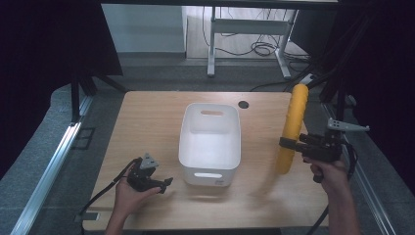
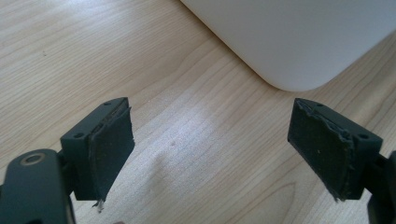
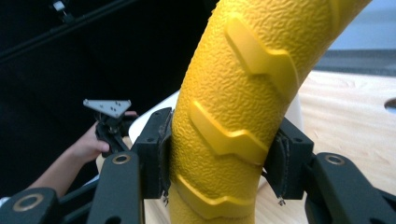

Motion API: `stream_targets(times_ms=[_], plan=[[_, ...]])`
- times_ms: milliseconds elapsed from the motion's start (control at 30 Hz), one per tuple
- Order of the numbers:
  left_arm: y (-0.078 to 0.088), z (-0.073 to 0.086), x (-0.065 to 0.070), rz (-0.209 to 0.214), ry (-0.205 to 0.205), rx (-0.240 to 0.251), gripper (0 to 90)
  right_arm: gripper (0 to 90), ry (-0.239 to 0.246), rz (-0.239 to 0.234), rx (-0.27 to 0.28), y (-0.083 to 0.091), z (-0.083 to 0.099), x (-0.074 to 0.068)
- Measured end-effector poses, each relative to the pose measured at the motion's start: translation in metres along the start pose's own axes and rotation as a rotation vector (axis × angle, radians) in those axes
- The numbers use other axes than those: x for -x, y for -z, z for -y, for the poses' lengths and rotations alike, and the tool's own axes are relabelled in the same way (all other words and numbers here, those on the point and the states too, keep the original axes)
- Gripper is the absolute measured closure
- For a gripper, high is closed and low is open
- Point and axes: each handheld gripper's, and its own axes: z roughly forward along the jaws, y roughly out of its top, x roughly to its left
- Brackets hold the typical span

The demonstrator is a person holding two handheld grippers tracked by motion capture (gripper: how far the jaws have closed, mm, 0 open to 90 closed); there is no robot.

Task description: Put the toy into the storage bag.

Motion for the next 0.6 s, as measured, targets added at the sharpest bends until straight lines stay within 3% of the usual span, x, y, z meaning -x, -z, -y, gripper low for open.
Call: stream_targets(times_ms=[367,600], plan=[[0.001,0.000,0.000,-0.001,-0.003,0.000,14.6,48.6,0.040,0.067,0.104,-0.018,-0.003,-0.019],[-0.001,0.000,0.001,0.001,0.000,-0.008,14.5,48.5,0.062,0.069,0.151,-0.027,-0.012,-0.030]])
